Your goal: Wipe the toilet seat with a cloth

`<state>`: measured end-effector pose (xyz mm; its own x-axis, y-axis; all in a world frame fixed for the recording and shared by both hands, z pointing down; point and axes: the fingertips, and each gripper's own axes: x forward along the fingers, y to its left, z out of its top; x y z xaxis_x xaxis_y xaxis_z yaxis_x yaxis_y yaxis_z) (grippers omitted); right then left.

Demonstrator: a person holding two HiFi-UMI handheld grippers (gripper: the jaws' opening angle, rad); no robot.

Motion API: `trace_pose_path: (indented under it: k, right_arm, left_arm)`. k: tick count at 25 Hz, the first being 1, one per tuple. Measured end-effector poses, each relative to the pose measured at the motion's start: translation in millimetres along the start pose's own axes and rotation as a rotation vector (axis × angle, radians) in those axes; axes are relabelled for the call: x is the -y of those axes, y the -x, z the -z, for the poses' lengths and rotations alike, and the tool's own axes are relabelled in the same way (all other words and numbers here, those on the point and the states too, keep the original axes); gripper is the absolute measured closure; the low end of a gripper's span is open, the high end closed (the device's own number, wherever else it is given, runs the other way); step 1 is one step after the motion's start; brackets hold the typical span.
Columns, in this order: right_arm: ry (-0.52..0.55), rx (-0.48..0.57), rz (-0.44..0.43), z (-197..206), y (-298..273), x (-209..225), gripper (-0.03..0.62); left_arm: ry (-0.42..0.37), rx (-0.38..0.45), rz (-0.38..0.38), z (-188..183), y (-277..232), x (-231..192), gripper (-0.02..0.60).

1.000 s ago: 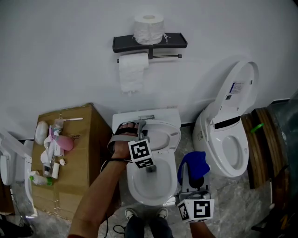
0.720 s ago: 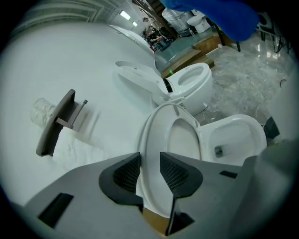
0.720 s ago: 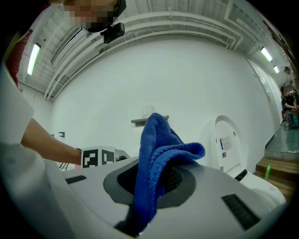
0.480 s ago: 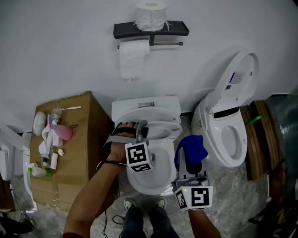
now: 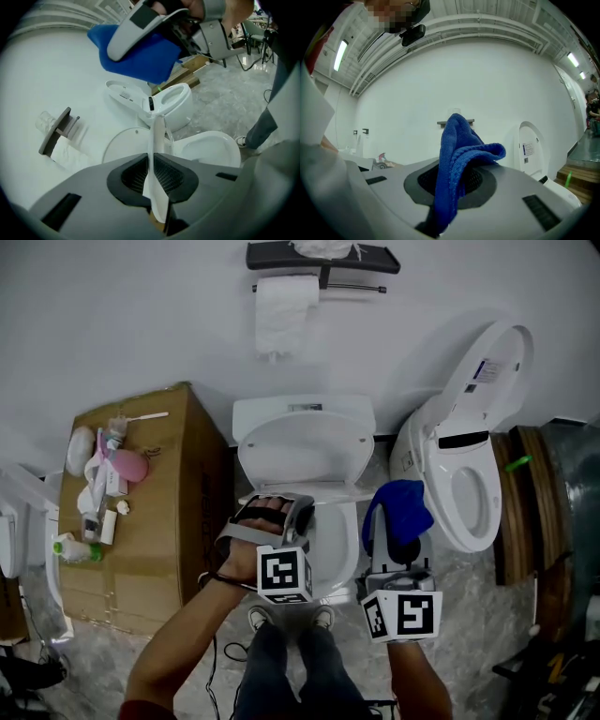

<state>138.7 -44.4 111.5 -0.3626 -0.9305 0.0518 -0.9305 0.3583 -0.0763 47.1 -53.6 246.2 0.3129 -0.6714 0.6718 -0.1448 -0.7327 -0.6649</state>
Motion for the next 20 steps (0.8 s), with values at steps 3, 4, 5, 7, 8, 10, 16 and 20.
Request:
trace_pose_path:
  k: [3, 4, 5, 7, 8, 10, 16, 20]
  right_arm:
    - [0.007, -0.005, -0.002, 5, 9, -5, 0.533]
    - [0.010, -0.009, -0.004, 7, 11, -7, 0.533]
    - [0.013, -0.013, -0.007, 9, 13, -9, 0.533]
    - [0.015, -0.020, -0.013, 14, 18, -12, 0.533]
    - [0.017, -0.024, -0.015, 17, 20, -13, 0.533]
    - [0.026, -0.035, -0.021, 24, 26, -17, 0.533]
    - [0.046, -0.085, -0.035, 59, 39, -27, 0.533]
    - [0.044, -0.129, -0.039, 90, 45, -31, 0.533]
  left_arm:
    - [0.015, 0.005, 0.049, -3, 7, 31, 0.531]
    - [0.022, 0.006, 0.063, -4, 10, 40, 0.531]
    - [0.030, 0.006, 0.074, -5, 12, 49, 0.531]
    - [0.047, 0.004, 0.098, -6, 16, 67, 0.531]
    - [0.052, 0.004, 0.111, -7, 18, 76, 0.529]
    - [0.057, 0.005, 0.145, -9, 21, 96, 0.528]
    - [0.096, 0.009, 0.276, -7, 21, 167, 0.509]
    - [0.140, 0.012, 0.394, -4, 17, 213, 0.489]
